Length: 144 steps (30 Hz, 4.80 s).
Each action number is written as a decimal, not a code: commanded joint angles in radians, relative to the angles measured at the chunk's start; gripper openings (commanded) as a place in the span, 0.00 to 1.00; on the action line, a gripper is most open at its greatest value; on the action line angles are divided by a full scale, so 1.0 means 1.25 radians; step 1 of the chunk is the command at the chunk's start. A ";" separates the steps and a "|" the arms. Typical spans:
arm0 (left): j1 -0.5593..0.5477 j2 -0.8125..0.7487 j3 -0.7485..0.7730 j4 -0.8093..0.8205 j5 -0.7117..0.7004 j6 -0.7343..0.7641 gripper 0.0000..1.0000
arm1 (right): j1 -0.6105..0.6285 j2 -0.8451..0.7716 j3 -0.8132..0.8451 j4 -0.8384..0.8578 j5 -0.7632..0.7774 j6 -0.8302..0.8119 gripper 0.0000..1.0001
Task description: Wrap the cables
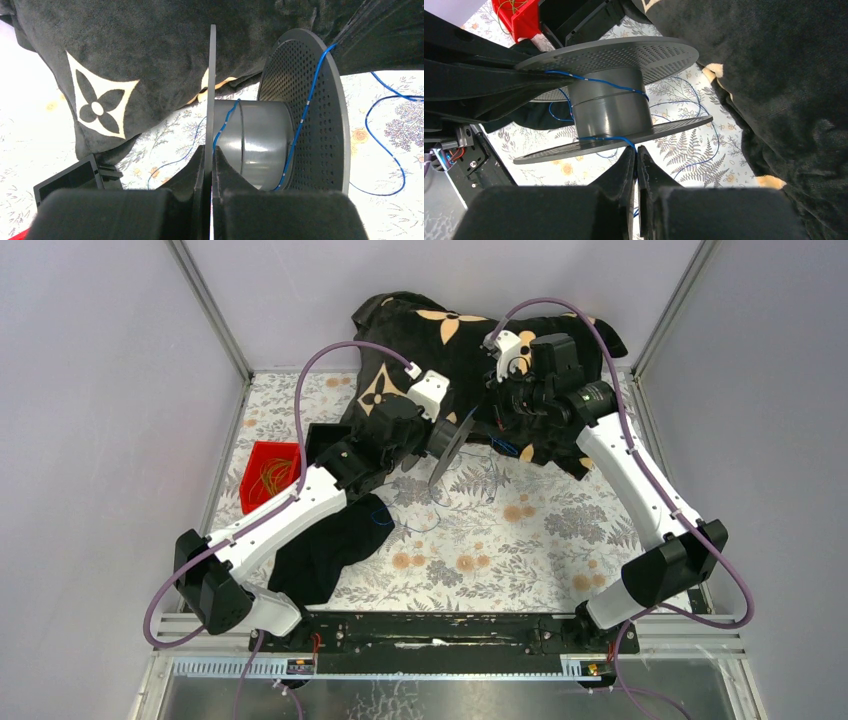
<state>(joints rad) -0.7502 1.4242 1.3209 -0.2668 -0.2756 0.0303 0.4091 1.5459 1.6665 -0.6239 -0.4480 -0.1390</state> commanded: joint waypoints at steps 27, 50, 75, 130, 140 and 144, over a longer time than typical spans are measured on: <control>0.084 -0.079 0.047 0.026 0.077 -0.071 0.00 | -0.178 0.090 -0.084 0.035 -0.052 -0.046 0.33; 0.095 -0.066 0.053 0.031 0.065 -0.076 0.00 | -0.306 -0.044 -0.200 0.090 -0.229 0.004 0.54; 0.096 -0.055 0.063 0.029 0.077 -0.087 0.00 | -0.232 -0.039 -0.228 0.211 -0.329 0.107 0.15; 0.183 0.017 0.242 -0.075 -0.091 -0.362 0.00 | 0.003 -0.017 -0.518 0.212 -0.143 -0.086 0.00; 0.182 0.041 0.220 -0.076 -0.167 -0.411 0.00 | 0.130 -0.038 -0.436 0.094 -0.224 -0.159 0.00; 0.174 0.041 0.201 -0.067 -0.194 -0.405 0.00 | 0.161 -0.043 -0.369 0.031 -0.292 -0.186 0.00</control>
<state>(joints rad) -0.5278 1.4902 1.5646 -0.4286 -0.4263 -0.4435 0.5755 1.5341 1.0962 -0.4995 -0.6914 -0.3119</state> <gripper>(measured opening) 0.062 0.017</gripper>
